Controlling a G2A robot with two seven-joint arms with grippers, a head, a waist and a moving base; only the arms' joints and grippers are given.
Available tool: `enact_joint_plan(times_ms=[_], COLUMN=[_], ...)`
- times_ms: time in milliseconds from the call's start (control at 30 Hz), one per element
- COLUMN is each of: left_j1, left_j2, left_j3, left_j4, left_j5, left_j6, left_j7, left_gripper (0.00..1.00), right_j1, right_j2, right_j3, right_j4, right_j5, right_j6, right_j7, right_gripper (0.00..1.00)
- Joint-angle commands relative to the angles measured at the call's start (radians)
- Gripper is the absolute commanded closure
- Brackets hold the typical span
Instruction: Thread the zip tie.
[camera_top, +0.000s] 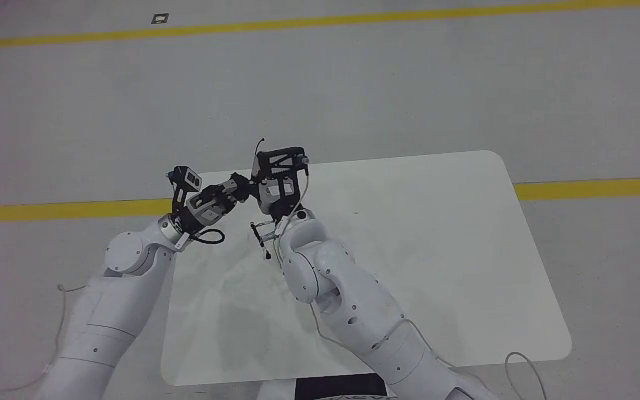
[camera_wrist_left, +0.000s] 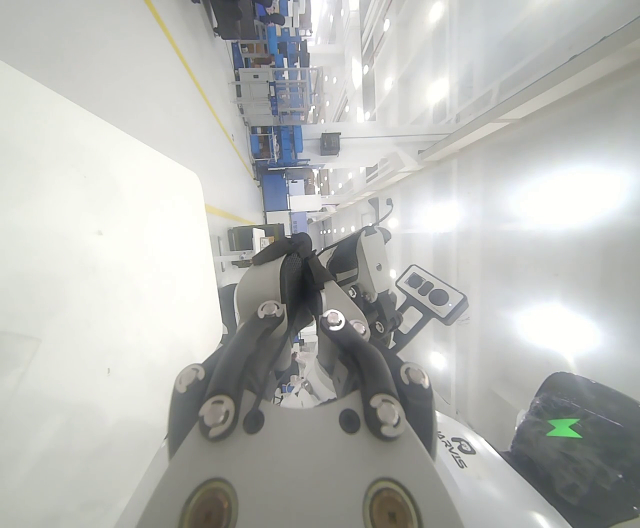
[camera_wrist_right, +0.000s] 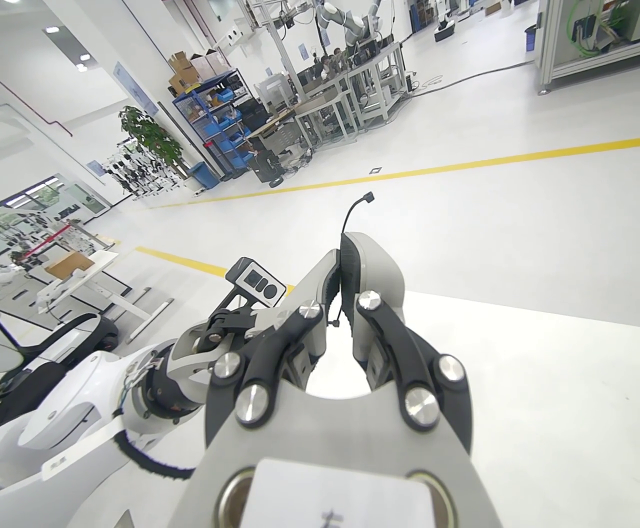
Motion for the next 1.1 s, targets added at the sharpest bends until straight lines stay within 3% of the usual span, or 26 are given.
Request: enact_joint_plan(times_ms=[0, 1067], left_j1=[0.0, 0.0], left_j2=[0.0, 0.0], left_j3=[0.0, 0.0], left_j4=[0.0, 0.0], left_j5=[0.0, 0.0], left_j6=[0.0, 0.0], left_j7=[0.0, 0.0], left_gripper=[1.0, 1.0], right_j1=[0.001, 0.007], right_j2=[0.0, -0.003], right_j3=[-0.001, -0.012], right_j4=[0.003, 0.01], right_j5=[0.002, 0.008], right_j6=[-0.001, 0.019], right_j7=[0.001, -0.01], right_gripper=[1.0, 1.0])
